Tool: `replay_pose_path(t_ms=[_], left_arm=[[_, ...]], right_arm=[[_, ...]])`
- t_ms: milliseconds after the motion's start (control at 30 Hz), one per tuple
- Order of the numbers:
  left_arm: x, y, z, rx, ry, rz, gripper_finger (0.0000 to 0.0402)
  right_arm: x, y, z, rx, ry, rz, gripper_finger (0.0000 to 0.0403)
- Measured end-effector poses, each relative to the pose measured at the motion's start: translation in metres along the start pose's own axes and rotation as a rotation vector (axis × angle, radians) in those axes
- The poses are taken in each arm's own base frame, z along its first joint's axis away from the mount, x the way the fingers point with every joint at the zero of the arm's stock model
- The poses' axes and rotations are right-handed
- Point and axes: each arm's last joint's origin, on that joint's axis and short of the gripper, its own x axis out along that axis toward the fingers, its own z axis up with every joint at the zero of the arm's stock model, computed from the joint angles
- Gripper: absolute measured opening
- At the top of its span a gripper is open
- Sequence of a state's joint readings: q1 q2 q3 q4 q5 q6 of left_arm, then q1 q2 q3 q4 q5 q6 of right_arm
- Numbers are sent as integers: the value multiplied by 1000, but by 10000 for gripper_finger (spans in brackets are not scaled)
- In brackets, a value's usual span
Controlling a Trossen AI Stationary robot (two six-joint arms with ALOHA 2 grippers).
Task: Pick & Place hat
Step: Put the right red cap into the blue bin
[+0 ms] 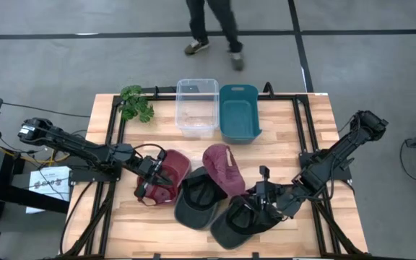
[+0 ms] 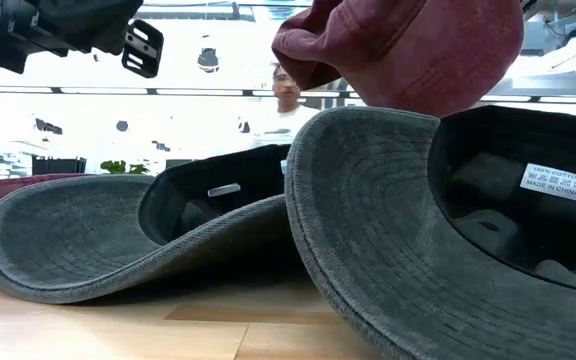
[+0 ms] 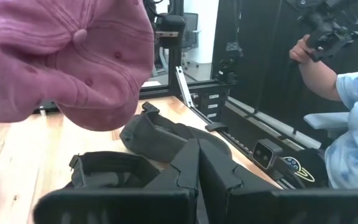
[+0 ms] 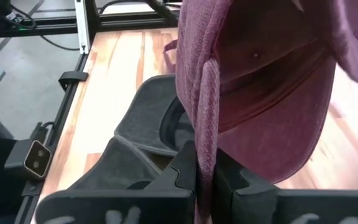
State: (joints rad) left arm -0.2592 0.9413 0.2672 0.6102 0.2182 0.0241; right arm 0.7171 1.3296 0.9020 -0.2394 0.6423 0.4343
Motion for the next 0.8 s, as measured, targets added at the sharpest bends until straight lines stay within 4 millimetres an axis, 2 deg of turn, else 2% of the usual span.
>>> replay_pose_path(t_ms=[333, 433, 600, 800], left_arm=[[0, 1, 0, 1, 0, 7, 8], [-1, 4, 0, 0, 1, 56, 8], [-1, 11, 3, 0, -29, 181, 8], [1, 9, 7, 1, -83, 175, 8]], right_arm=[[-6, 6, -2, -17, -32, -36, 6], [-5, 6, -1, -7, -41, -35, 6], [0, 2, 10, 42, -101, -23, 6], [7, -3, 27, 52, -161, 140, 6]])
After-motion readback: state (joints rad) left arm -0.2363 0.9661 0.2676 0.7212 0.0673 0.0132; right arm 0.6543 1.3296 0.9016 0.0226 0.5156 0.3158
